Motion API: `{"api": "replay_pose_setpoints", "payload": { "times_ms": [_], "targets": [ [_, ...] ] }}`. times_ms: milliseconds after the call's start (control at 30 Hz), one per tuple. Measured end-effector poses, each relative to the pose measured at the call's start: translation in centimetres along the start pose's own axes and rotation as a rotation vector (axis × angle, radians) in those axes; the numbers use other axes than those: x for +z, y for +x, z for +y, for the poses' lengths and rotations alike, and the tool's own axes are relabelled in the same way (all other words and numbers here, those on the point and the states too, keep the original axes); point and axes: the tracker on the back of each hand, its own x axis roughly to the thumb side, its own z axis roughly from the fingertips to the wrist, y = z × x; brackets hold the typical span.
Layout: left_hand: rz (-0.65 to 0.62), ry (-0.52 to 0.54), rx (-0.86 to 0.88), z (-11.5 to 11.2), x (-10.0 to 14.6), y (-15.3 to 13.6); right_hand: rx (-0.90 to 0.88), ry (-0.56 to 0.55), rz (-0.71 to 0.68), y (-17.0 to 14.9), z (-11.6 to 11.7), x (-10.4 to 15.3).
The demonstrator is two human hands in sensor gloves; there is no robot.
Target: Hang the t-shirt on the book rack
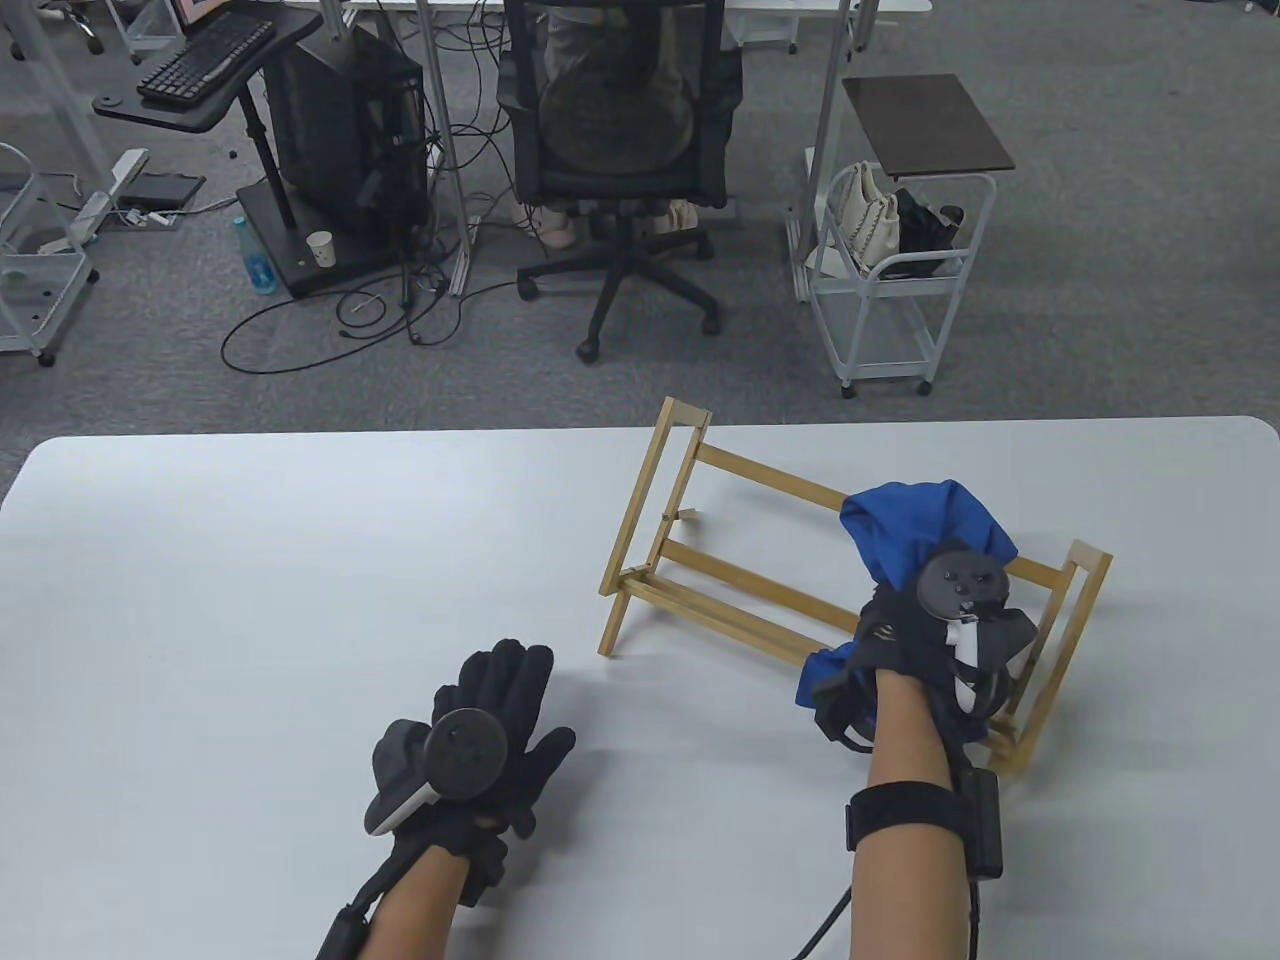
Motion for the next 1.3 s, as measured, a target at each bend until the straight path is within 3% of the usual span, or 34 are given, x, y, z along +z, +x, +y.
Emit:
{"api": "replay_pose_setpoints", "payload": {
  "times_ms": [467, 1067, 1300],
  "targets": [
    [0.014, -0.008, -0.001, -0.1, 0.0, -0.2, -0.017, 0.079, 0.034, -0.2, 0.1, 0.1],
    [0.09, -0.013, 0.089, 0.8, -0.1, -1.2, -0.135, 0.122, -0.058, 0.2, -1.8, 2.0],
    [0.135, -0.029, 0.016, 1.8, 0.0, -2.0, -0.19, 0.116, -0.142, 0.8, -3.5, 3.5]
  ]
}}
